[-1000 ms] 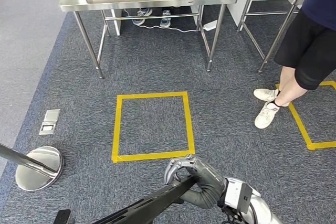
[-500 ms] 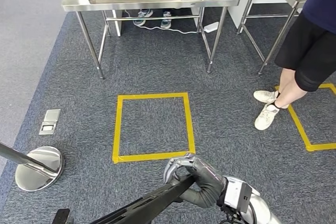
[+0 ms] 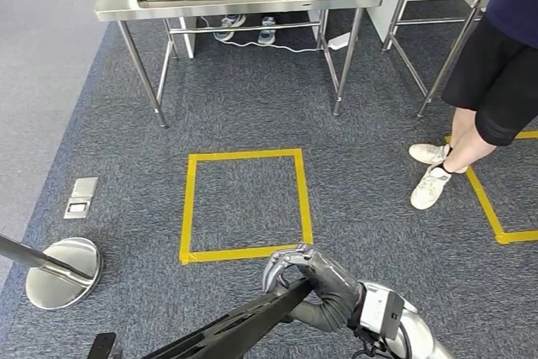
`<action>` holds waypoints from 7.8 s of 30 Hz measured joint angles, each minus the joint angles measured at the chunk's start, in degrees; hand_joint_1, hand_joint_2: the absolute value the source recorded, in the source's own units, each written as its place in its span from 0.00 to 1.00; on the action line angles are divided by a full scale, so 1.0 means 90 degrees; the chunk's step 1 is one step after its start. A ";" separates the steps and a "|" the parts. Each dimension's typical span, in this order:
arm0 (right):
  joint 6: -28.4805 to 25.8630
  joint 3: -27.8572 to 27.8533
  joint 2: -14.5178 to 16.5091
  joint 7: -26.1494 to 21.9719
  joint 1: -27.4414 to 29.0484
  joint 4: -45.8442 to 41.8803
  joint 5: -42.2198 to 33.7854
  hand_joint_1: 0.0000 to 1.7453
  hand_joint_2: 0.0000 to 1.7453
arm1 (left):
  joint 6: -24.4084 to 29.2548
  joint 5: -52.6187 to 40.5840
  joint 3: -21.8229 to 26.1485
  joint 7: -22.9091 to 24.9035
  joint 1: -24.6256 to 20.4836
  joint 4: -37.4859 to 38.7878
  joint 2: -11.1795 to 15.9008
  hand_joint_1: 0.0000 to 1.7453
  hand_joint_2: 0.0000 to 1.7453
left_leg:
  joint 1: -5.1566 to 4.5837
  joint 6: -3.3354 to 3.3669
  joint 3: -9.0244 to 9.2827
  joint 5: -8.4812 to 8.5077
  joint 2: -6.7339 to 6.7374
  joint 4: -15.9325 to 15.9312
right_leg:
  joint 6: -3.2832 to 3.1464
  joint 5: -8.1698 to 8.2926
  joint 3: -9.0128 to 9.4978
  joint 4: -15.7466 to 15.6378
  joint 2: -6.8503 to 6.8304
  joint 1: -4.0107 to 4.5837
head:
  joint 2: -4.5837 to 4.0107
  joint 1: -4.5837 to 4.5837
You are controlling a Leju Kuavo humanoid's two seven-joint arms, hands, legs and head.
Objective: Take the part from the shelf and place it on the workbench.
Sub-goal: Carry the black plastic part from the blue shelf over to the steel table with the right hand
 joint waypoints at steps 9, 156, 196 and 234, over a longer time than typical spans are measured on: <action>-0.0002 0.0000 0.0034 -0.0010 0.0003 0.0018 -0.0001 1.00 1.00 | -0.0001 0.0000 -0.0009 0.0008 0.0020 0.0000 0.0024 0.00 1.00 | 0.0199 -0.0227 -0.0417 0.0419 0.0068 0.0258 | 0.0067 -0.0193 0.0237 -0.0004 -0.0045 -0.0073 | 0.0000 -0.0001; -0.0573 -0.0083 0.0221 -0.0184 0.0676 -0.0351 0.0532 1.00 1.00 | -0.0010 -0.0263 -0.0704 0.0269 -0.0046 0.0001 0.0180 0.00 1.00 | 0.0172 -0.0283 -0.0741 -0.0440 0.0124 0.1255 | -0.0078 -0.0103 0.0094 -0.0012 0.0006 0.0007 | 0.0000 -0.0033; -0.0535 -0.0081 0.0161 -0.0213 0.0656 -0.0389 0.0480 1.00 1.00 | -0.0012 -0.0194 -0.0787 0.0278 -0.0022 0.0001 0.0200 0.00 1.00 | 0.0102 -0.0055 -0.0310 0.0439 0.0102 -0.0080 | 0.0093 -0.0288 0.0279 -0.0027 0.0028 0.0034 | 0.0000 -0.0032; -0.0467 -0.0087 -0.0071 -0.0193 0.0765 -0.0425 0.0294 1.00 1.00 | 0.0006 -0.0078 -0.0787 0.0339 0.0103 0.0001 0.0340 0.00 1.00 | 0.0164 0.0076 -0.0065 0.0344 0.0111 -0.0233 | 0.0245 -0.0983 -0.0657 0.1749 0.0015 0.0018 | 0.0000 -0.0030</action>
